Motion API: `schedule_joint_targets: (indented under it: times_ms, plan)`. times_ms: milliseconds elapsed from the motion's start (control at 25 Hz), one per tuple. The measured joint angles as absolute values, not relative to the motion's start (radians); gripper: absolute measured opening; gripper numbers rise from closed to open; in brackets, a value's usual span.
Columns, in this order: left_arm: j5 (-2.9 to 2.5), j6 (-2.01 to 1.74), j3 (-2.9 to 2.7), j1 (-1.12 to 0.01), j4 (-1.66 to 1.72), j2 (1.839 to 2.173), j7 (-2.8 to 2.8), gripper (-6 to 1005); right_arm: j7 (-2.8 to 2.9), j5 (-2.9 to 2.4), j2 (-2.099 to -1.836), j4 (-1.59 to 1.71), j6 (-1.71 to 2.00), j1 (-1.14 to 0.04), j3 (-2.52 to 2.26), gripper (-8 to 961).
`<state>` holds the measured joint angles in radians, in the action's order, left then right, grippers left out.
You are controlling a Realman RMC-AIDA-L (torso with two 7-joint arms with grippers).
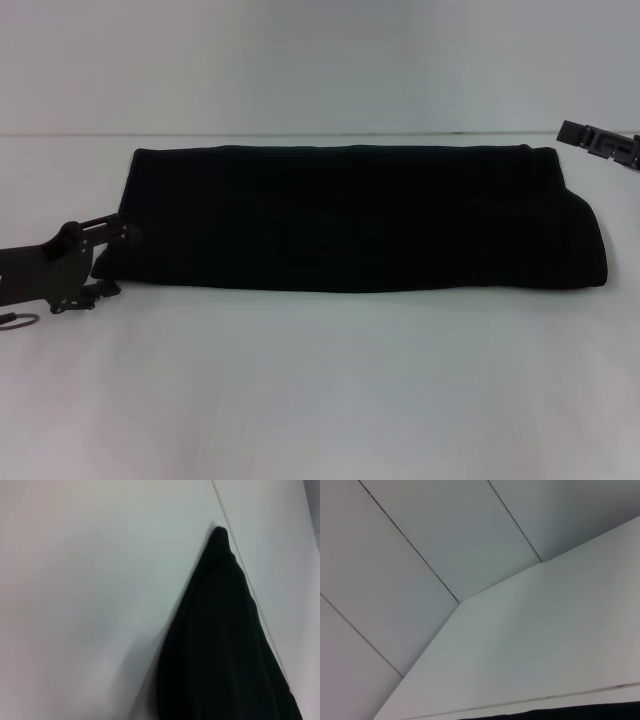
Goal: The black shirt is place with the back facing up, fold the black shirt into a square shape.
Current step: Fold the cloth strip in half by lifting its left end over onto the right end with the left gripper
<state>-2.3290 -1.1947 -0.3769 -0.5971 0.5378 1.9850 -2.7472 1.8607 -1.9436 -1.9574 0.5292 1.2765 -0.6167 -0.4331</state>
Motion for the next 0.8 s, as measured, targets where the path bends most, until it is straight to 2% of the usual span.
schedule_joint_targets:
  times_ms: [800]
  plan:
    - [-2.336,-1.155,-0.381,-0.601,0.535,1.989,-2.759,903,1.857,-1.94,-1.965,0.529,1.253,-0.618,-0.433,925]
